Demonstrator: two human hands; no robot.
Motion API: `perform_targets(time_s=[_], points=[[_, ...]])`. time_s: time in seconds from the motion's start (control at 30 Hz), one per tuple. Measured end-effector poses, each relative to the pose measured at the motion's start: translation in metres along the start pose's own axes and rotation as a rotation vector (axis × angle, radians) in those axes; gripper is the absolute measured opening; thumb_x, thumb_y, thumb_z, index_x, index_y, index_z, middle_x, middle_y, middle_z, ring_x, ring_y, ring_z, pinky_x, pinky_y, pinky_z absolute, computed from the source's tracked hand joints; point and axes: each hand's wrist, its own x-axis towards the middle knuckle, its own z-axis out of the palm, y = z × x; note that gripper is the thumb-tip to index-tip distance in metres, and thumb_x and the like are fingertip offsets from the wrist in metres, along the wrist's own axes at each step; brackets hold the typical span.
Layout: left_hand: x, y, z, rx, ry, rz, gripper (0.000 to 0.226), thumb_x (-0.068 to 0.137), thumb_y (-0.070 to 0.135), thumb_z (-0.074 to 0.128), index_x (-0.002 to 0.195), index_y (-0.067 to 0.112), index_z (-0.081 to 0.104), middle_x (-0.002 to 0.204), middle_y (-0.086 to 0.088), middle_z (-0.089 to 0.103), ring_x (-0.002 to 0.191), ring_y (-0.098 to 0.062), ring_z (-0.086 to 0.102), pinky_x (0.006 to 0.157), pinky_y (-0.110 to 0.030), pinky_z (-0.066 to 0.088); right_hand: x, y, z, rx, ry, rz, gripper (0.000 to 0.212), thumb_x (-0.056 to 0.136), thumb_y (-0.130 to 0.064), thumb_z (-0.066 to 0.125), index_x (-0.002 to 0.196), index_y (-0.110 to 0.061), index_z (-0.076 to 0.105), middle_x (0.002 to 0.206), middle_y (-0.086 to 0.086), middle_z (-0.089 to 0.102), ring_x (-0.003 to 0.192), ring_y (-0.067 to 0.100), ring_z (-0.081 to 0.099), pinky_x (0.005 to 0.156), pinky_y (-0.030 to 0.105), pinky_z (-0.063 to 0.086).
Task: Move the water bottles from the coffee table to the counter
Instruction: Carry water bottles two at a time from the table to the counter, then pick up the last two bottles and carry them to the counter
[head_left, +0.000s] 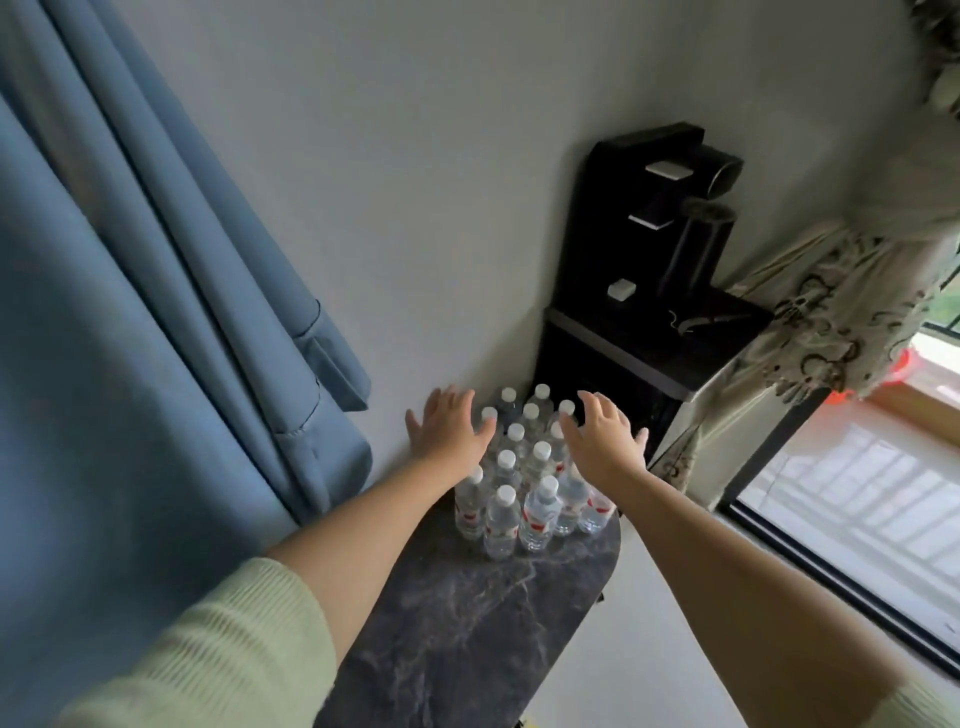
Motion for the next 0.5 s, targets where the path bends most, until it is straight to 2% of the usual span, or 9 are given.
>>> perform_targets(time_s=[0.1,0.23,0.5], points=[[-0.001,0.009,-0.008,0.021,0.006,0.011,0.058,0.099,0.050,0.029,0.149,0.022,0.024,0.160,-0.001,0.014,0.149,-0.021,0.004,0.117,-0.056,0.004,0.001,0.003,-0.012,-0.081,-0.022,-0.047,0.059,0.101,-0.050,0.026,0.153,-0.025,0.016,0.162,0.000,0.011,0.150,0.022,0.006,0.116,0.060,-0.001],[-0.003,0.021,-0.012,0.042,0.006,0.007,0.059,0.098,0.052,0.028,0.149,0.023,0.024,0.161,-0.001,0.012,0.149,-0.021,0.002,0.117,-0.056,0.003,0.008,0.011,-0.023,-0.143,-0.026,-0.103,0.059,0.101,-0.050,0.025,0.153,-0.024,0.016,0.162,0.001,0.010,0.150,0.021,0.003,0.117,0.060,-0.002],[0.006,0.054,-0.011,0.066,0.079,-0.161,0.055,0.098,0.051,0.031,0.145,0.023,0.030,0.159,-0.002,0.019,0.147,-0.023,0.011,0.116,-0.058,0.009,0.048,0.045,-0.043,-0.235,-0.054,-0.280,0.059,0.101,-0.051,0.026,0.152,-0.024,0.018,0.162,0.001,0.011,0.150,0.020,0.004,0.116,0.060,-0.002]])
